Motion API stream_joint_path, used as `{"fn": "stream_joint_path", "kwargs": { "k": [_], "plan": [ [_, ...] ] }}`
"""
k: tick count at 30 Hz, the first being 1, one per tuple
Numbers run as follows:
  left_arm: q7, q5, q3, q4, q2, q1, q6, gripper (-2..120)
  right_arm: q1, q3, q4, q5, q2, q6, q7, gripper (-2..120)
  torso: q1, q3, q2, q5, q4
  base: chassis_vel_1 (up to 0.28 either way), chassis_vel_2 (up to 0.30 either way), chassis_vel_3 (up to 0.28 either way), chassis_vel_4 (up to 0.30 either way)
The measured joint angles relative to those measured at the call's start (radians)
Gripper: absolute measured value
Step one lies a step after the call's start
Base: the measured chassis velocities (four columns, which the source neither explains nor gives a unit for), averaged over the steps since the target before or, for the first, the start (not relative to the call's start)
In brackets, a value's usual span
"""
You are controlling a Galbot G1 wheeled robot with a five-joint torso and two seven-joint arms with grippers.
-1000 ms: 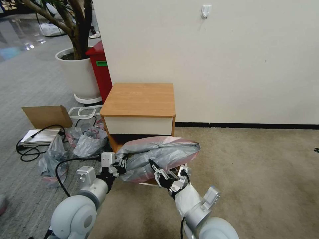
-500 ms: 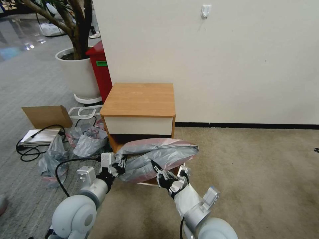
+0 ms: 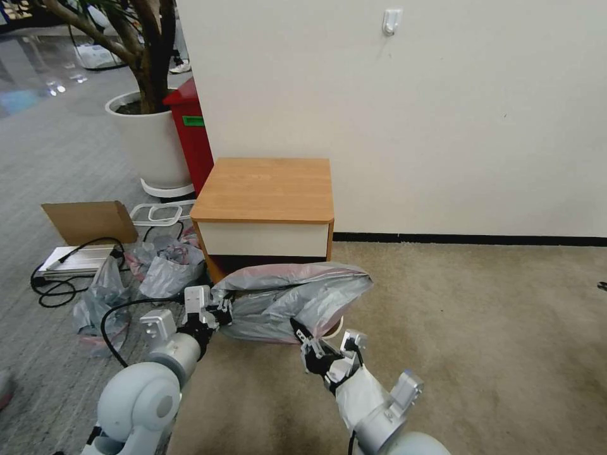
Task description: Pick up the garbage bag from the table and place it over the trash can.
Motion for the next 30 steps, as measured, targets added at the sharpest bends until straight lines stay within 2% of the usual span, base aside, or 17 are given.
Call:
{"fn": "stream_joint_path", "kwargs": {
  "k": [8,16,19,23,26,30],
  "plan": [
    [-0.016,-0.043,-0.013,-0.005,-0.013,-0.006,0.017,5,-0.036,0.015,-0.024,-0.034,-0.009,0.022,-0.023,0,0.0,0.0,0.0,-0.0001,0.0,0.0,0.0,0.0,0.0],
    [-0.044,-0.144,-0.02,-0.036,-0.015,0.008,0.055,4,-0.031,0.041,-0.063,-0.05,-0.01,0.035,-0.039,0,0.0,0.0,0.0,0.0,0.0,0.0,0.0,0.0,0.0],
    [-0.069,-0.234,-0.027,-0.057,-0.011,0.017,0.083,4,-0.024,0.061,-0.092,-0.057,-0.014,0.043,-0.043,0,0.0,0.0,0.0,-0.0001,0.0,0.0,0.0,0.0,0.0],
    [-0.078,-0.267,-0.032,-0.065,-0.01,0.019,0.09,4,-0.025,0.076,-0.111,-0.078,-0.022,0.049,-0.046,0,0.0,0.0,0.0,0.0,0.0,0.0,0.0,0.0,0.0],
    [-0.081,-0.273,-0.033,-0.068,-0.01,0.019,0.091,4,-0.025,0.085,-0.123,-0.116,-0.024,0.053,-0.048,0,0.0,0.0,0.0,0.0,0.0,0.0,0.0,0.0,0.0],
    [-0.085,-0.277,-0.037,-0.069,-0.01,0.017,0.091,4,-0.034,0.123,-0.15,-0.304,-0.026,0.07,-0.066,14,0.0,0.0,0.0,0.0,0.0,0.0,0.0,0.0,0.0]
  ]
}}
